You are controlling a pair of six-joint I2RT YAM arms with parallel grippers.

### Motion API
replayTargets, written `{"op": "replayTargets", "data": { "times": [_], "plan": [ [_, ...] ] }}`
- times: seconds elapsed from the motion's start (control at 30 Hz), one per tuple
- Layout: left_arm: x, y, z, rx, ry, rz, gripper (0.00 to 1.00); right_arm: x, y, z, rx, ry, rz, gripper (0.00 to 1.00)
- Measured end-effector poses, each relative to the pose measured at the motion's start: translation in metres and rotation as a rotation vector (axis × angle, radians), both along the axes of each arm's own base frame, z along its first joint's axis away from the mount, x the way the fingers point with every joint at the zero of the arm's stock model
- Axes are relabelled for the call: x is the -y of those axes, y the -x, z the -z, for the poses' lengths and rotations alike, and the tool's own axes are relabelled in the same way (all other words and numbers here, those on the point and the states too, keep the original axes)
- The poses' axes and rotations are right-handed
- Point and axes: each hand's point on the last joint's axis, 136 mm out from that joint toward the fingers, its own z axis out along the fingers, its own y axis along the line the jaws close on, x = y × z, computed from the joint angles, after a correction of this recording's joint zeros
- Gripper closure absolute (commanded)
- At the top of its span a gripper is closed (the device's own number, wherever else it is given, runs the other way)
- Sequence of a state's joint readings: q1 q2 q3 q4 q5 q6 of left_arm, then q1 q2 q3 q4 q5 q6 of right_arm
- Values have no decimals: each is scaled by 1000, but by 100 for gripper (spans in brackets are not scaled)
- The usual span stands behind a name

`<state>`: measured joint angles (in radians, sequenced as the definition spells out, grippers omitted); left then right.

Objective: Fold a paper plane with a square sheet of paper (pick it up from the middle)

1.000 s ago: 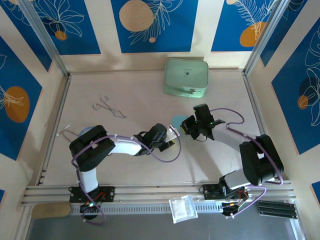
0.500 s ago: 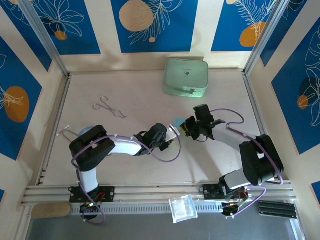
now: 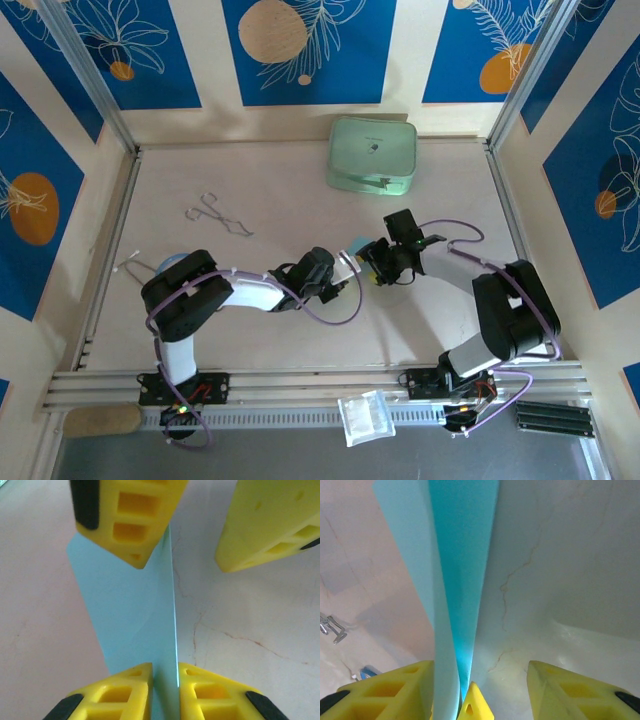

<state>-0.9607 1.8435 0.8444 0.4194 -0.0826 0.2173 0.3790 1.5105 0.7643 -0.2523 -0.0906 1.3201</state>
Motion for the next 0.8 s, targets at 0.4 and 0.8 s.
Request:
{"op": "replayTargets", "data": {
  "times": [0.4,0.8],
  "plan": [
    [2,9,8,-89,5,34,87,-1,-3,3,-10,4,-24,47],
    [-6,0,6,-357,147,-52,90,23,-22,-14,77,21,-30,42]
  ]
}}
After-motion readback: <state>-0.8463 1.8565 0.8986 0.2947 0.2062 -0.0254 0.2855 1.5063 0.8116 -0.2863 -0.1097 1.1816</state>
